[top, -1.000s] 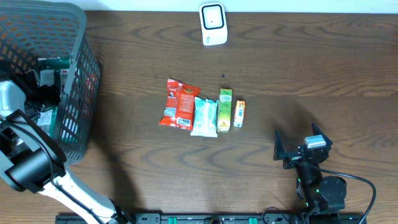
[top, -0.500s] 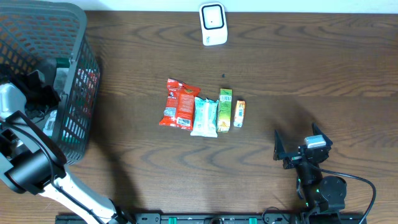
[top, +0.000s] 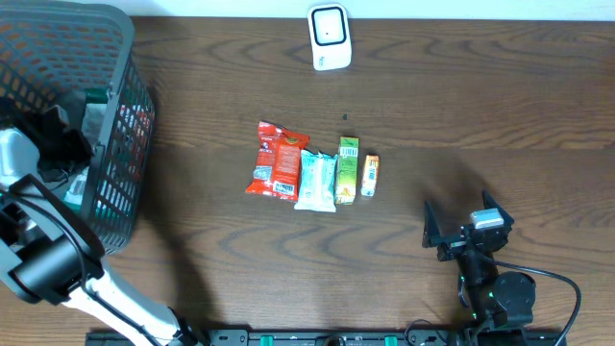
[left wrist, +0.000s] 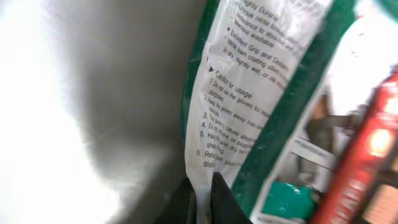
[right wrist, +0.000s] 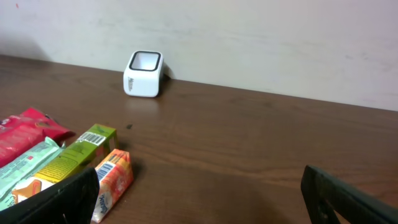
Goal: Scan the item barcode
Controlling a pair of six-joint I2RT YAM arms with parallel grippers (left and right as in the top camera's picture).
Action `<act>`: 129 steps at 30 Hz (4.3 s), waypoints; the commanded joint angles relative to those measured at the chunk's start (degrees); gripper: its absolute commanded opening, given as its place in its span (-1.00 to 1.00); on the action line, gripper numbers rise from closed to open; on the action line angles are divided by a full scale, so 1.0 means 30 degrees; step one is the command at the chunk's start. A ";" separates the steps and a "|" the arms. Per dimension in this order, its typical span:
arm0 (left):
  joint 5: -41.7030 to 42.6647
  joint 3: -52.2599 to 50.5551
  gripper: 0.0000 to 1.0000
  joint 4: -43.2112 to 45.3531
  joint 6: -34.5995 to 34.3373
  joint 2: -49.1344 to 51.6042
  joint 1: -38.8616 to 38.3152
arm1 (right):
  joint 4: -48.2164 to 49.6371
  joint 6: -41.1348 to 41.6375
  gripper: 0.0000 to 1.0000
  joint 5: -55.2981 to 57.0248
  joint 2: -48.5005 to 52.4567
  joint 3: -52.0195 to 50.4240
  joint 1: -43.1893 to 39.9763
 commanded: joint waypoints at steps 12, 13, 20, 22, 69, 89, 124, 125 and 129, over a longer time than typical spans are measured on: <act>0.0255 0.0189 -0.86 0.0568 -0.1406 -0.7198 -0.0044 | -0.0080 0.0240 0.99 0.0095 -0.0080 -0.0022 -0.0080; 0.0255 0.0182 -0.86 0.0532 -0.1406 -0.7424 -0.0044 | -0.0080 0.0240 0.98 0.0095 -0.0080 -0.0022 -0.0080; 0.0255 0.0182 -0.86 0.0102 -0.1486 -0.7628 -0.0044 | -0.0080 0.0240 0.99 0.0095 -0.0080 -0.0022 -0.0080; 0.0255 0.0175 -0.86 0.0022 -0.1545 -0.7614 -0.0044 | -0.0080 0.0240 0.98 0.0087 -0.0080 -0.0022 -0.0080; 0.0758 0.0182 -0.86 0.0015 -0.4401 -1.1176 -0.0044 | -0.0080 0.0240 0.98 0.0095 -0.0080 -0.0022 -0.0080; 0.0933 0.0226 -0.86 0.6324 -0.9537 -1.6721 -0.0270 | -0.0080 0.0240 0.98 0.0095 -0.0080 -0.0022 -0.0080; -0.3009 -0.5304 -0.86 0.0801 -1.8149 -1.1300 -1.7821 | -0.0080 0.0240 0.98 0.0095 -0.0080 -0.0022 -0.0080; -0.3271 -0.5304 -0.86 0.0933 -1.8272 -1.0958 -1.8025 | -0.0080 0.0240 0.99 0.0095 -0.0080 -0.0022 -0.0080; -0.3468 -0.5304 -0.86 0.1268 -1.8396 -0.9391 -1.8629 | -0.0080 0.0240 0.99 0.0095 -0.0080 -0.0022 -0.0080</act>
